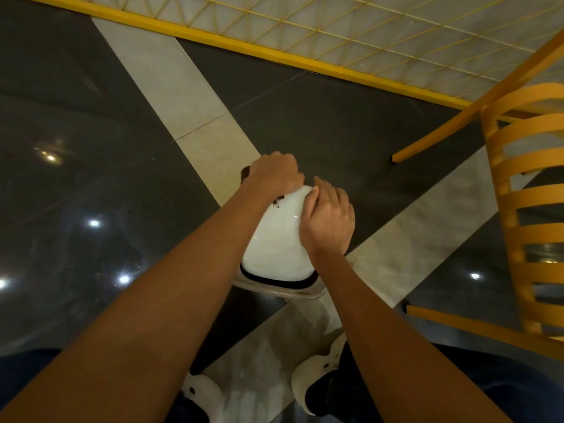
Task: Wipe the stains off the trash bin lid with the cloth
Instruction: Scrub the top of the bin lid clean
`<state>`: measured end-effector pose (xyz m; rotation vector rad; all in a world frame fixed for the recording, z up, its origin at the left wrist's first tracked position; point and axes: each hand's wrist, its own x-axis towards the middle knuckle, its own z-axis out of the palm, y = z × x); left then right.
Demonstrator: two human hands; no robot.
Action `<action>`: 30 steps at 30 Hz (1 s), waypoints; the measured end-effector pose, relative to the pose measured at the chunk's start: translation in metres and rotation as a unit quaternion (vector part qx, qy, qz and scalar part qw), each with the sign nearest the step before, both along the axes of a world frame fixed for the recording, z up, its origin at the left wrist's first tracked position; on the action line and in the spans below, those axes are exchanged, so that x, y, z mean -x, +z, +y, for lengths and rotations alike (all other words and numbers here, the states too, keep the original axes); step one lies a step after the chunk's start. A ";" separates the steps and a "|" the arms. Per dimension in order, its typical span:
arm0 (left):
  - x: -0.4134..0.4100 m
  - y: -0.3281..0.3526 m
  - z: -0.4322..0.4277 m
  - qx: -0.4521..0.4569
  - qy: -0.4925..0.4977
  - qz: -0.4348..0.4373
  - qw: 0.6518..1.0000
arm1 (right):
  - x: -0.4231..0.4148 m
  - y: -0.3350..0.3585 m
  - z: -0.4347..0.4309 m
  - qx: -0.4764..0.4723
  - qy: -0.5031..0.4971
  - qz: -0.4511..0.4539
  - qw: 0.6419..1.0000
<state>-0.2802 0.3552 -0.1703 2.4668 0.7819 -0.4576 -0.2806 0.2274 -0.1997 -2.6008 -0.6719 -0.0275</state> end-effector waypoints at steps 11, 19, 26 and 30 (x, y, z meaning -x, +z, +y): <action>0.011 0.000 0.002 0.045 -0.021 -0.044 0.998 | 0.000 0.002 -0.002 0.053 -0.018 0.049 0.997; -0.002 0.001 0.001 0.013 -0.010 0.008 1.000 | 0.000 0.001 -0.001 0.027 -0.036 0.012 0.999; -0.018 0.008 -0.021 0.119 -0.112 -0.035 0.986 | 0.002 0.003 -0.002 -0.018 -0.063 0.020 0.998; 0.013 0.005 -0.005 0.129 -0.105 -0.093 0.982 | 0.001 0.003 -0.002 -0.006 -0.058 0.029 0.998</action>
